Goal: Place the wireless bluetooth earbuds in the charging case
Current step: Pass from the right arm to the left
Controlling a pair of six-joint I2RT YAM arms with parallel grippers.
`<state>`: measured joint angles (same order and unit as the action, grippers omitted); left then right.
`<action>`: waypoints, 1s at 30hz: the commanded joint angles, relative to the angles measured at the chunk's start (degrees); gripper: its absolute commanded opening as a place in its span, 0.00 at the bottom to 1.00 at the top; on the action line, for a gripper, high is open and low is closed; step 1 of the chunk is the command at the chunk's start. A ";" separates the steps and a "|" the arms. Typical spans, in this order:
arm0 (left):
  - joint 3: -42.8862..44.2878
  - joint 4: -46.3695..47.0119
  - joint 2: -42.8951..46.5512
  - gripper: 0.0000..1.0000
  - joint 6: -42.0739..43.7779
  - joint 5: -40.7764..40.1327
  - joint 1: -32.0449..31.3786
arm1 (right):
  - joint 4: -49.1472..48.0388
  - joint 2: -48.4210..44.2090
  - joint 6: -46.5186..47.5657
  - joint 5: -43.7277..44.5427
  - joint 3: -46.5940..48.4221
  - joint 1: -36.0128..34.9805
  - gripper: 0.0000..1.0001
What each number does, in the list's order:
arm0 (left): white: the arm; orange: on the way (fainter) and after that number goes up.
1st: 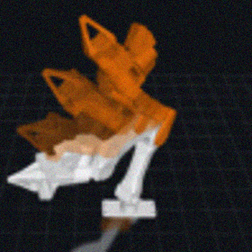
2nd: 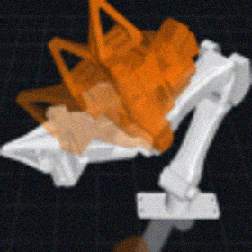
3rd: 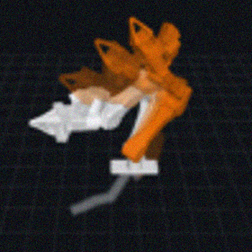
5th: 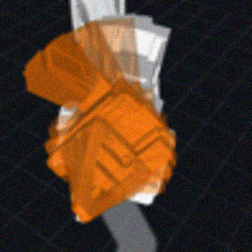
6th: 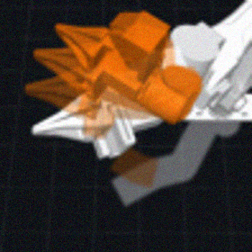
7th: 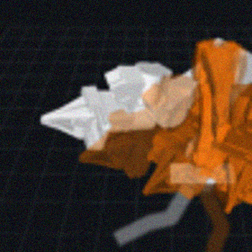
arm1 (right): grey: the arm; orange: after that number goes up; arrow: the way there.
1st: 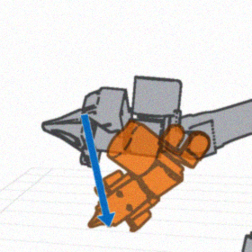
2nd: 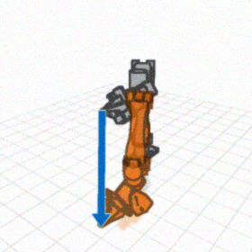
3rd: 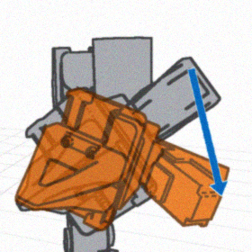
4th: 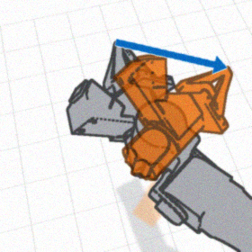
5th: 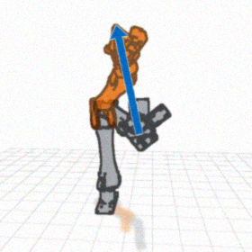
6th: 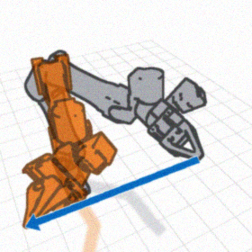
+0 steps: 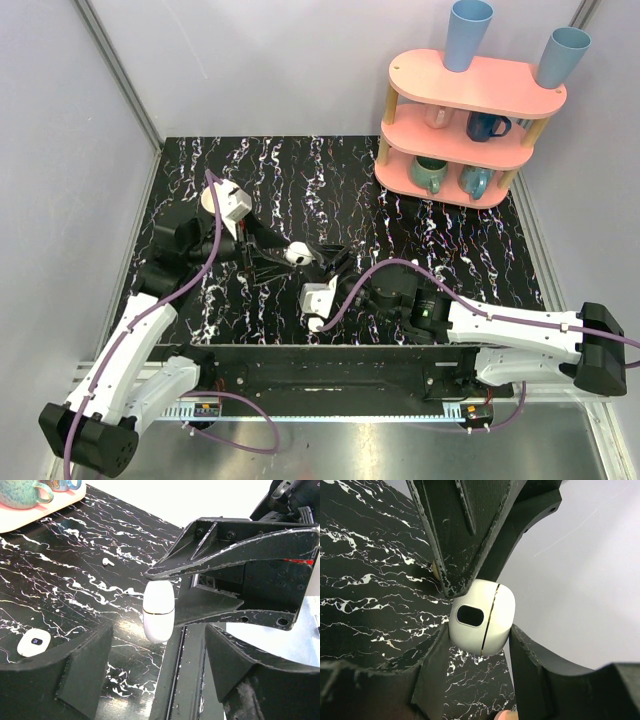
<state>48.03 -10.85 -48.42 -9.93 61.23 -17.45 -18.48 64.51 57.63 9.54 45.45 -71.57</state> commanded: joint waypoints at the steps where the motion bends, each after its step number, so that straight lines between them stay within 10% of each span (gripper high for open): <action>1: 0.92 2.50 0.35 0.74 -0.26 -1.99 -0.39 | -3.67 -0.17 0.65 -0.49 0.08 -0.68 0.16; 30: -1.89 9.53 -0.53 0.51 -5.71 0.20 -1.80 | -5.25 -0.44 1.79 -1.72 -0.36 -1.29 0.15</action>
<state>46.22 -4.14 -48.93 -15.29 60.01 -18.96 -19.92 64.53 58.30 7.90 45.25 -72.36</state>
